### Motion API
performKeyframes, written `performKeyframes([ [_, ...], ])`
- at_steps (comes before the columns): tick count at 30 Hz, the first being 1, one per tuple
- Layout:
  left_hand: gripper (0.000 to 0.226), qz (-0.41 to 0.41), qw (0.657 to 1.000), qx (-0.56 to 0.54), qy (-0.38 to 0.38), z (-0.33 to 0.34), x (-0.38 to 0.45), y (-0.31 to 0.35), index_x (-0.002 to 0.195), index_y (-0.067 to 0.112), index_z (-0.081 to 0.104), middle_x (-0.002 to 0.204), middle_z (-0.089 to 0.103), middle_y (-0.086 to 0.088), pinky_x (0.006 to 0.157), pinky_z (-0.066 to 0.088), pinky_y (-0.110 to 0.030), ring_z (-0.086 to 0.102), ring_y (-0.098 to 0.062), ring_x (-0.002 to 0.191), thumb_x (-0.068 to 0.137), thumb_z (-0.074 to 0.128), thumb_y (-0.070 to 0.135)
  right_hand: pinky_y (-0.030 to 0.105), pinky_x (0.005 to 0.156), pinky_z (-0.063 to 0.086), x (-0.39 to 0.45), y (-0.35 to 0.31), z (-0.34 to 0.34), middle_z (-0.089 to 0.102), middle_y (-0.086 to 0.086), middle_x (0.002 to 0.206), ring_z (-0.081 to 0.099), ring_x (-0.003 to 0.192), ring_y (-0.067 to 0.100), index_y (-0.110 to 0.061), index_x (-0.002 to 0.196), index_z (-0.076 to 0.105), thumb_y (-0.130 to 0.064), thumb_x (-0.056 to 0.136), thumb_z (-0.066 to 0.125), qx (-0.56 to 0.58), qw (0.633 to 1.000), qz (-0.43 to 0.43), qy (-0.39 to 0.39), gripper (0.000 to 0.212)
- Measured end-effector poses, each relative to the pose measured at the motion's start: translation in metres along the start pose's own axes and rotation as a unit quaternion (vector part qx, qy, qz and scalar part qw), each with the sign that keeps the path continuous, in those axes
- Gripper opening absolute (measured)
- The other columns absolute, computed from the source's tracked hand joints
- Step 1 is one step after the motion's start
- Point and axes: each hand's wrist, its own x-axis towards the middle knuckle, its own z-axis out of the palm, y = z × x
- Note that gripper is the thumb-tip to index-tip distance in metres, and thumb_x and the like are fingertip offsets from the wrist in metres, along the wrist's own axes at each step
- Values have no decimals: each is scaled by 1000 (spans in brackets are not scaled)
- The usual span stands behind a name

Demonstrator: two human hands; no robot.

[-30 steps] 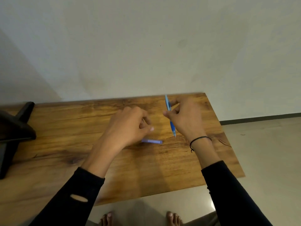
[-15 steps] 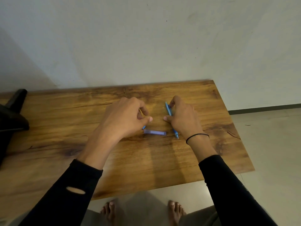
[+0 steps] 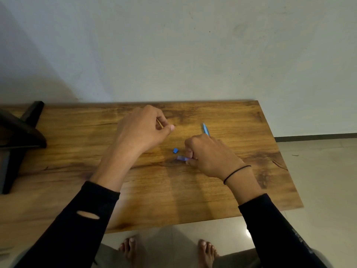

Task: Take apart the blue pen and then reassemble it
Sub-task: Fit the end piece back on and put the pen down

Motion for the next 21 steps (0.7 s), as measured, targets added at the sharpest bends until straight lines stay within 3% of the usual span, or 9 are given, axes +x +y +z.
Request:
performKeyframes([
  [3,20,5,1000,-12,-12,1,2,-4,96,33,79,88,74,16,85,61,-41,73,-13,90,95,73,52,38,72,56,1,2,-3,71,-2,87,69,84,22,-20,85,65,-47,95,69,105,994,18,39,29],
  [6,18,3,992,-115,-58,4,5,-6,101,30,81,98,80,8,89,61,-38,76,-15,97,98,72,46,28,61,53,7,4,-11,73,-5,71,67,67,7,-20,79,71,-34,89,73,258,956,31,136,18],
  [8,17,-15,965,-244,-94,8,3,-2,106,26,81,96,85,1,90,66,-41,82,-18,94,100,72,40,30,57,55,10,5,-13,75,0,70,68,63,6,-18,80,74,-22,90,75,345,923,38,169,11],
  [10,12,-33,939,-331,-90,13,1,3,108,25,80,89,86,1,80,67,-32,84,-12,83,101,74,31,35,61,62,13,3,-12,79,6,75,75,67,19,-11,87,76,-17,94,77,423,889,33,175,9],
  [13,7,-45,927,-370,-27,14,1,3,101,25,81,80,85,8,68,65,-21,81,-6,72,100,75,21,28,66,64,17,-5,-8,80,14,84,79,75,24,-1,94,73,-8,95,77,541,820,30,187,8],
  [15,8,-49,928,-369,-9,13,2,1,96,27,80,82,85,7,75,64,-26,82,-7,78,99,76,20,27,68,64,18,-8,-7,80,15,86,79,76,19,-1,94,72,-3,95,76,585,790,25,182,4],
  [17,8,-41,940,-340,4,12,2,-1,97,26,79,85,85,4,86,64,-36,82,-11,84,100,74,21,32,66,66,18,-7,-3,78,8,85,76,74,14,-10,94,72,-3,93,78,527,829,24,186,9],
  [19,9,-14,960,-276,33,13,3,-2,100,25,77,83,83,5,88,64,-39,80,-14,83,103,69,22,43,72,64,19,-5,4,73,0,88,71,79,16,-16,99,68,-11,91,79,327,927,24,181,14],
  [21,11,5,974,-220,62,14,3,-2,101,25,77,80,80,7,85,61,-38,78,-17,82,103,66,23,46,77,58,16,-10,11,69,1,98,67,89,24,-17,104,65,-19,91,78,181,974,8,137,18],
])
